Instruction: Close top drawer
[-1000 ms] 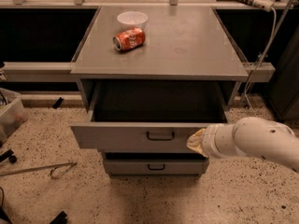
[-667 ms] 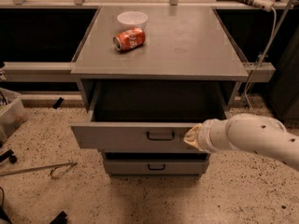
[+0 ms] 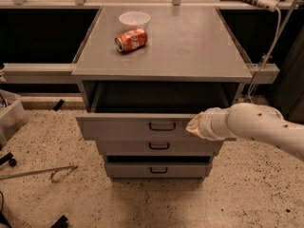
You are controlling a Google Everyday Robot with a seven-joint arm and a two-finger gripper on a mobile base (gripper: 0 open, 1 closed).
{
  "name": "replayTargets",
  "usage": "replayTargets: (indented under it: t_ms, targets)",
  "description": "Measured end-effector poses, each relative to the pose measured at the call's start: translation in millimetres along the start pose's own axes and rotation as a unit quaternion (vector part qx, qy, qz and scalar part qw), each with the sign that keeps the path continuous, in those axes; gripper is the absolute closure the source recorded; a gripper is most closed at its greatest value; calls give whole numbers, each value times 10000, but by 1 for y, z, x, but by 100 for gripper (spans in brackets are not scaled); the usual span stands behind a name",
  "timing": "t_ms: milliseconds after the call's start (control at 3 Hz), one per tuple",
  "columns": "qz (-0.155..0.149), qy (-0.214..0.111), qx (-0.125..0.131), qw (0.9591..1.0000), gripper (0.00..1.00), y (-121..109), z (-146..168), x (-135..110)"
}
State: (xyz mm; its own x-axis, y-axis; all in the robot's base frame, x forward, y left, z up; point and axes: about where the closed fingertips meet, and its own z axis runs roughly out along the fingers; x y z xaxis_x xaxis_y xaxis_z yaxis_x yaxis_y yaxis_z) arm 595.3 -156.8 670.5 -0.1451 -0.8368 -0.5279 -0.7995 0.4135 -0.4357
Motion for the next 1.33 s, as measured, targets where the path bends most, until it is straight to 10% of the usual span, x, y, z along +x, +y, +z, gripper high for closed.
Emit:
replayTargets:
  t_ms: [1333]
  targets:
    - [75, -130, 594, 9981, 100, -85, 27, -6]
